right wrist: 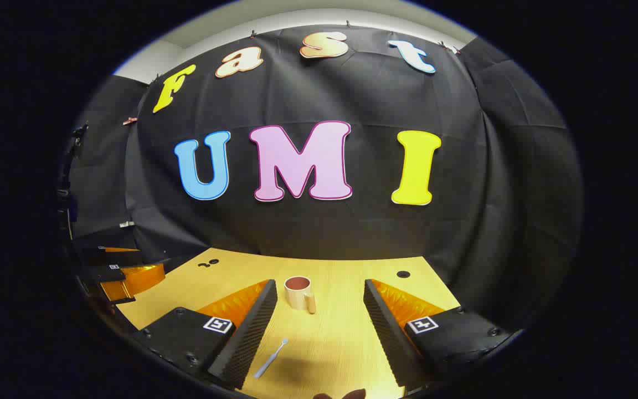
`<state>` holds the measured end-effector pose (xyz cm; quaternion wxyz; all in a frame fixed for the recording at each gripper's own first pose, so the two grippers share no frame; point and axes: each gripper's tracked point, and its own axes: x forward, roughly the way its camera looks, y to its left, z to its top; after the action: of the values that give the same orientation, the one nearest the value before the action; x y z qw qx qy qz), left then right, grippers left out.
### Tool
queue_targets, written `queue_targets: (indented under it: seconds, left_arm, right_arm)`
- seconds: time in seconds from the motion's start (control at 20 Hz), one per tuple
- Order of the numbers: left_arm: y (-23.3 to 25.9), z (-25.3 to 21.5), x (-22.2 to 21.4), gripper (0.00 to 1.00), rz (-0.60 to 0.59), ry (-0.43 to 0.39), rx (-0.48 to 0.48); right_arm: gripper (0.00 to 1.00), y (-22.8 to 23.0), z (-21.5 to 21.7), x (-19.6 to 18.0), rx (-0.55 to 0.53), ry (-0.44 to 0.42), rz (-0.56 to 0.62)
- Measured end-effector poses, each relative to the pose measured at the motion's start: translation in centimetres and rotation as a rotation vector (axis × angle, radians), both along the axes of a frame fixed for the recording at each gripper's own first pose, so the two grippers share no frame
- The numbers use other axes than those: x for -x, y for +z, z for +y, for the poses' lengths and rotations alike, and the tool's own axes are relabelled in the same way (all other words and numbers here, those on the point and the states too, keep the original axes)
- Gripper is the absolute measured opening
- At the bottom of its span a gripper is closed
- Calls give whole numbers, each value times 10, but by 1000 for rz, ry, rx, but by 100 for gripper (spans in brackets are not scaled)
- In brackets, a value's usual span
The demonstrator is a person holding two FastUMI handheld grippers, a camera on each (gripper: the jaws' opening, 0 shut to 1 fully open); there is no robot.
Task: Put the toothbrush and toothpaste on the desktop into the cup, then pick up the cup and place it on the coaster on the desktop.
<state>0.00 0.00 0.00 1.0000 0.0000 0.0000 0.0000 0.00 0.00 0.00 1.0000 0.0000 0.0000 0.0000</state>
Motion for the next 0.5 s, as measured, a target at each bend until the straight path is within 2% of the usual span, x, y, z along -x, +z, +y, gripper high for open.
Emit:
queue_targets:
  seconds: [0.5]
  left_arm:
    - [-3,0,-2,95,11,-1,-8]
  right_arm:
    - [98,-4,1,0,10,7,11]
